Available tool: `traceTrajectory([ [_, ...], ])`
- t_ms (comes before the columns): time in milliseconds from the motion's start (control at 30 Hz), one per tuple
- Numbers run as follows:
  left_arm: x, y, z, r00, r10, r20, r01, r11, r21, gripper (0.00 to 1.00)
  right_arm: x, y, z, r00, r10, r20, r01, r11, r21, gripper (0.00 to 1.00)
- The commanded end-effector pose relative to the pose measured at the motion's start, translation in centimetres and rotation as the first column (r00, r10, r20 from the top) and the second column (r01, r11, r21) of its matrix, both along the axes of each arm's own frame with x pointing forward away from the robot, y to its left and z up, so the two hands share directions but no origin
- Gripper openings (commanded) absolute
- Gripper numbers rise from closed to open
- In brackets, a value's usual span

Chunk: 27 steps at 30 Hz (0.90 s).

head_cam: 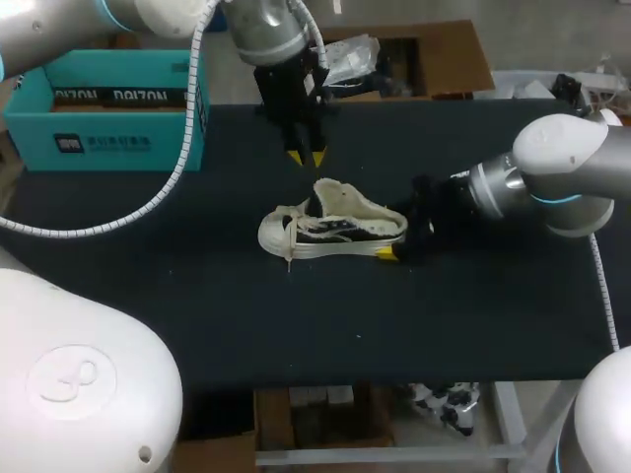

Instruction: Open the shoe tongue, take the insole out of the shoe, put the insole back into the shoe, and pack the shoe into the shoebox

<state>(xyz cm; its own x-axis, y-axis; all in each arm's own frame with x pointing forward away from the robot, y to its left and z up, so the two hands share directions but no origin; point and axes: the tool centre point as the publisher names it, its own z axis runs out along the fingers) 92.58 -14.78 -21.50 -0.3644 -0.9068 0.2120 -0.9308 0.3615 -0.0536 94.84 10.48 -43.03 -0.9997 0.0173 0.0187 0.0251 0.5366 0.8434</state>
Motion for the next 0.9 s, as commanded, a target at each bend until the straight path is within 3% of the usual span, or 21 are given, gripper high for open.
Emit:
traceTrajectory([
  [33,1.1,-1.1,-0.3,0.39,-0.911,-0.136,0.921,0.384,0.069,0.0,0.1,0.1,-0.6,1.0,0.001,0.001,-0.001,1.0,0.004,0.0],
  [467,1.1,-1.1,-0.3,0.39,-0.911,-0.136,0.921,0.384,0.069,0.0,0.1,0.1,-0.6,1.0,0.001,0.001,-0.001,1.0,0.004,0.0],
  [500,1.8,-1.8,-0.6,0.342,-0.925,-0.162,0.94,0.335,0.069,0.0,0.1,0.1,-0.6,1.0,0.001,0.001,-0.001,1.0,0.004,0.0],
  [533,2.1,-2.6,-1.0,0.313,-0.938,-0.146,0.948,0.299,0.111,0.0,0.1,0.1,-0.6,1.0,0.001,0.001,-0.001,1.0,0.004,0.0],
  [567,2.3,-3.2,-1.4,0.295,-0.944,-0.147,0.954,0.282,0.102,0.0,0.1,0.1,-0.6,1.0,0.001,0.001,-0.001,1.0,0.004,0.0],
  [600,2.3,-3.6,-1.8,0.24,-0.962,-0.131,0.968,0.227,0.106,0.0,0.1,0.1,-0.6,1.0,0.001,0.001,-0.001,1.0,0.004,0.0],
  [633,2.2,-4.0,-2.2,0.24,-0.964,-0.115,0.967,0.226,0.12,0.0,0.1,0.1,-0.6,1.0,0.001,0.001,-0.001,1.0,0.004,0.0],
  [700,2.2,-4.8,-3.1,0.194,-0.977,-0.09,0.975,0.182,0.128,0.0,0.1,0.1,-0.6,1.0,0.001,0.001,-0.001,1.0,0.004,0.0],
  [733,2.1,-5.2,-3.6,0.195,-0.976,-0.097,0.975,0.183,0.125,0.0,0.1,0.1,-0.6,1.0,0.001,0.001,-0.001,1.0,0.004,0.0],
  [800,1.8,-5.6,-4.4,0.143,-0.987,-0.07,0.981,0.133,0.14,0.0,0.1,0.1,-0.6,1.0,0.001,0.001,-0.001,1.0,0.004,0.0],
  [900,1.5,-5.9,-5.4,0.097,-0.994,-0.053,0.985,0.088,0.151,0.0,0.1,0.1,-0.6,1.0,0.001,0.001,-0.001,1.0,0.004,0.0],
])
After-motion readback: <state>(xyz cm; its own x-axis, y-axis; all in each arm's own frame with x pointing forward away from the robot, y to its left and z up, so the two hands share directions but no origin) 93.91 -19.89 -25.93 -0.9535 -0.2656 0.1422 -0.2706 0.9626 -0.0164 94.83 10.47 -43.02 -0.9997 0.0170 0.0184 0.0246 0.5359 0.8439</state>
